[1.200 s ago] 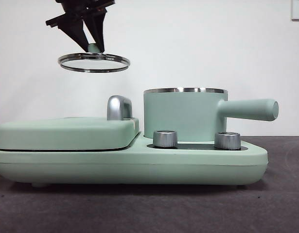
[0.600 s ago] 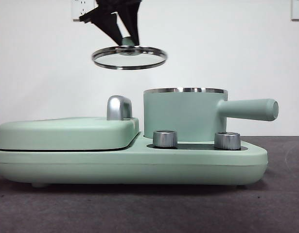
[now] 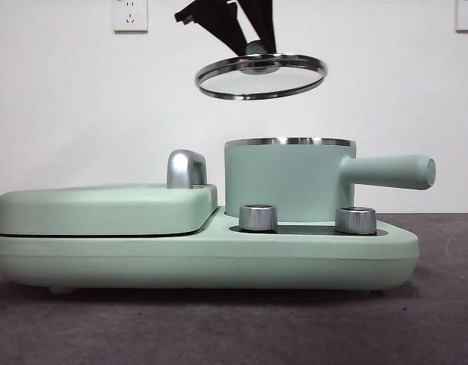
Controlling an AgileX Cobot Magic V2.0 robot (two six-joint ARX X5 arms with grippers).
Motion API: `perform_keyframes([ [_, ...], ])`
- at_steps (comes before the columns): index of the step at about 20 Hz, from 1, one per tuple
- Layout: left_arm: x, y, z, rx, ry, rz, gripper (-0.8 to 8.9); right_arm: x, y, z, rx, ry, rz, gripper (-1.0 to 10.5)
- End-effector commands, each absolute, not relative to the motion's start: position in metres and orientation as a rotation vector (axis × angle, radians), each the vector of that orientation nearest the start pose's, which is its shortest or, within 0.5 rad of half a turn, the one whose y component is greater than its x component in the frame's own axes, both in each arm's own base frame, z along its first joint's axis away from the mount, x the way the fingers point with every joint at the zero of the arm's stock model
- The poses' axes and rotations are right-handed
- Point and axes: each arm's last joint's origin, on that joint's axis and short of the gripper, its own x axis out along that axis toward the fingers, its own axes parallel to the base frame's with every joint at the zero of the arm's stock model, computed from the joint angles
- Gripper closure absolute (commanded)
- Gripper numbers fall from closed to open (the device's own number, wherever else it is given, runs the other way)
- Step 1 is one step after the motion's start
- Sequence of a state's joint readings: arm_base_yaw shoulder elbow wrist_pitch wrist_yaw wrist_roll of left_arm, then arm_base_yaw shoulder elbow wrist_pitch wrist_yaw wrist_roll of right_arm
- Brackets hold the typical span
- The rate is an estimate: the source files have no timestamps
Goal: Put the buns in a small steamer
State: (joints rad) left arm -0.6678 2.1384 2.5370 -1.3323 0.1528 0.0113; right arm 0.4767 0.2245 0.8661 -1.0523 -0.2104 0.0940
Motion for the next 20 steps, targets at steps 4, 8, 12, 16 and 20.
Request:
perform_keyframes([
  [4,0.324,-0.289,0.395,0.283,0.874,-0.829,7.68,0.007,0.01,0.321,0.046,0.431,0.664,4.6],
  [8,0.329,-0.301,0.377,0.318,0.903,-0.846,7.94,0.007,0.01,0.321,0.046,0.432,0.665,4.6],
  [12,0.335,-0.307,0.367,0.332,0.912,-0.85,7.94,0.007,0.01,0.321,0.046,0.432,0.665,4.6],
  [16,0.341,-0.309,0.364,0.339,0.881,-0.843,7.94,0.007,0.01,0.321,0.046,0.434,0.665,4.6],
  [20,0.343,-0.305,0.363,0.351,0.897,-0.819,7.98,0.007,0.01,0.321,0.046,0.434,0.664,4.6],
])
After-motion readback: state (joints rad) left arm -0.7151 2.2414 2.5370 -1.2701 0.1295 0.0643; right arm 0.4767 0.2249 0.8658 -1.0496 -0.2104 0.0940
